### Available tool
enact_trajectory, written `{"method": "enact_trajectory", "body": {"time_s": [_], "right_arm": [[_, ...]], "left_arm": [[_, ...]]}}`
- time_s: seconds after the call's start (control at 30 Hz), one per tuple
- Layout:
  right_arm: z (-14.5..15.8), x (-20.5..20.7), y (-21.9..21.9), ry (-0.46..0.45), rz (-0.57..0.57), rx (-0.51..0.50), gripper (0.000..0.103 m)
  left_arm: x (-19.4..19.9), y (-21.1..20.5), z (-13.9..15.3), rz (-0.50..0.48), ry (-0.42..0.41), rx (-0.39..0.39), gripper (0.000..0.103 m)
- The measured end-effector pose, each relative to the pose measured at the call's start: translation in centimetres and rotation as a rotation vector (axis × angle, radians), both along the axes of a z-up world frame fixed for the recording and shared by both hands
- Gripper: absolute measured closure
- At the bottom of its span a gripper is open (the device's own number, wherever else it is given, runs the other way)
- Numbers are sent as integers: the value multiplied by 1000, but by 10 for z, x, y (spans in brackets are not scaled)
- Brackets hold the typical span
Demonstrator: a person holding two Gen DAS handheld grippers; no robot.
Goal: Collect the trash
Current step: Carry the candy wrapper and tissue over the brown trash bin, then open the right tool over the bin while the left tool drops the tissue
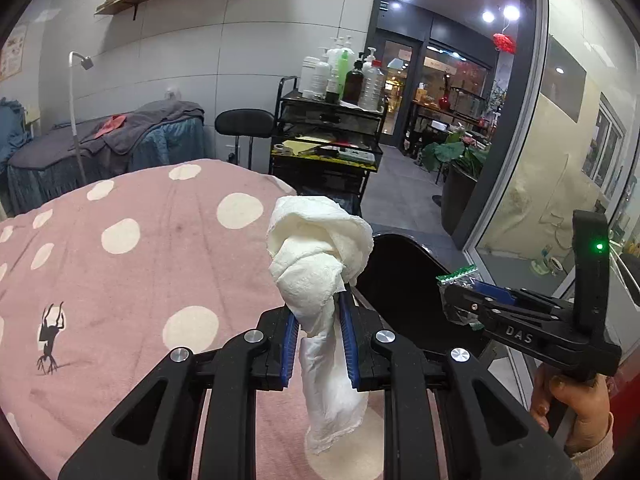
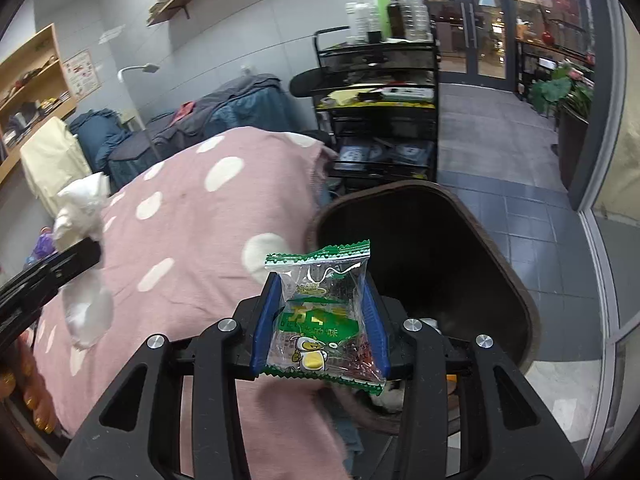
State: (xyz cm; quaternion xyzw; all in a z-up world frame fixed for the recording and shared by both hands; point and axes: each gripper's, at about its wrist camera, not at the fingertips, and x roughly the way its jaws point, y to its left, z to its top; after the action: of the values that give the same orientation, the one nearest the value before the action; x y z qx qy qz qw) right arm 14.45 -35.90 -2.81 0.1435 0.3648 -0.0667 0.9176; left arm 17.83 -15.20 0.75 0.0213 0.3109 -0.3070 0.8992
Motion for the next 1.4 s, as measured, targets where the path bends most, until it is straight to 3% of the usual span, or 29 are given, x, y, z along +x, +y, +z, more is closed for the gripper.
{"method": "enact_trajectory", "body": {"time_s": [0.4,0.57,0.6,0.8,1.1,1.4], "right_arm": [[-52,8,-60,85,-150,51,56],[-70,8,-69,94,-197,64,23],[-72,8,-71,93,-205,62,22],[-77,1,-78,87,-228,61,21],[-56,-20,-85,24,-283,5,18],[-50,-43,-108,3,-348,26,17]], "left_arm": [[-13,-44,-11,-94,34,2,83],[-15,-56,-15,-119,48,8,83],[-14,-59,-16,-123,53,8,83],[-14,-71,-25,-150,92,9,83],[-15,-99,-31,-212,129,25,83],[-7,-134,-40,-267,173,62,83]]}}
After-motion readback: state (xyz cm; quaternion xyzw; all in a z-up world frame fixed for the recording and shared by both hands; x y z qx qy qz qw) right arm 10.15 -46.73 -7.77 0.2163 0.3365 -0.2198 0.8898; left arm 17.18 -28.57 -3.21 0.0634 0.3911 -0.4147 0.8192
